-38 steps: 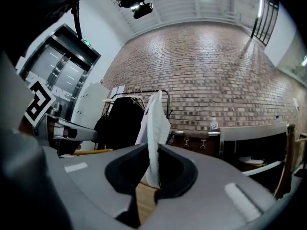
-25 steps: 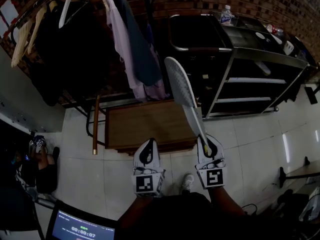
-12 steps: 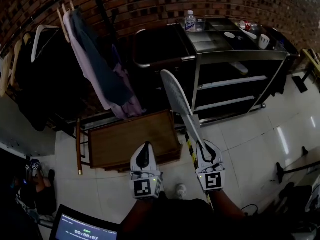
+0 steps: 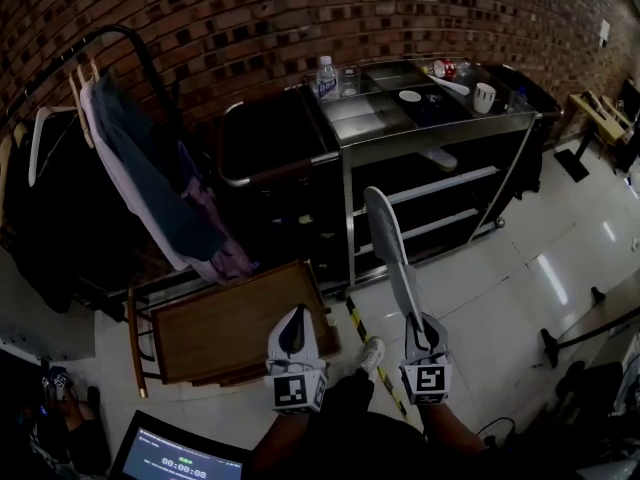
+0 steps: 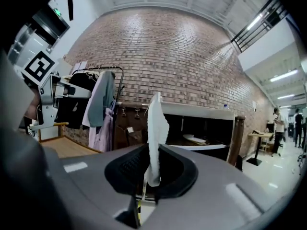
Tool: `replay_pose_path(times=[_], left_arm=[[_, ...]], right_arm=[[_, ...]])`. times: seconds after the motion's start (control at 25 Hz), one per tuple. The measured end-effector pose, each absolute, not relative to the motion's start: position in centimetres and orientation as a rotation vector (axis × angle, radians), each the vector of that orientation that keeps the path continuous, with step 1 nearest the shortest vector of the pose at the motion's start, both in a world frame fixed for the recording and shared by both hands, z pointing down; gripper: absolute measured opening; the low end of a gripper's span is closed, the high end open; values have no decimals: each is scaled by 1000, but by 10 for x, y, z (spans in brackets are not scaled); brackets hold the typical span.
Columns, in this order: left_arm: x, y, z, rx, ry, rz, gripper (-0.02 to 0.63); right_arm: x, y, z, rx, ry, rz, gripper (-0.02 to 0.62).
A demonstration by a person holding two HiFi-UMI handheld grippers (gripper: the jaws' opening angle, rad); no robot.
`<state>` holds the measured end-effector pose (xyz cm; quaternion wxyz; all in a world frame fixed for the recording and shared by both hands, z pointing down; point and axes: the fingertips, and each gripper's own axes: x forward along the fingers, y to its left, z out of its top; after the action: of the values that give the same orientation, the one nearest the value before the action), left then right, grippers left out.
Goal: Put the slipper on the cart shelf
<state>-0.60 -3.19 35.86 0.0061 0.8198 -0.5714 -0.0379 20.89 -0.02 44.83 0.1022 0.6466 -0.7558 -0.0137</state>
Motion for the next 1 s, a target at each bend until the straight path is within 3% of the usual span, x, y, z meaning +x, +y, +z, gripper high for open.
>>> replay_pose_path(times=[0.6, 1.0], left_arm=[[107, -181, 406, 2625, -1735, -46, 12], [118, -261, 420, 2557, -1831, 30, 12]], right_arm=[[300, -151, 522, 1731, -2152, 135, 38], [284, -297, 526, 1739, -2274, 535, 38]])
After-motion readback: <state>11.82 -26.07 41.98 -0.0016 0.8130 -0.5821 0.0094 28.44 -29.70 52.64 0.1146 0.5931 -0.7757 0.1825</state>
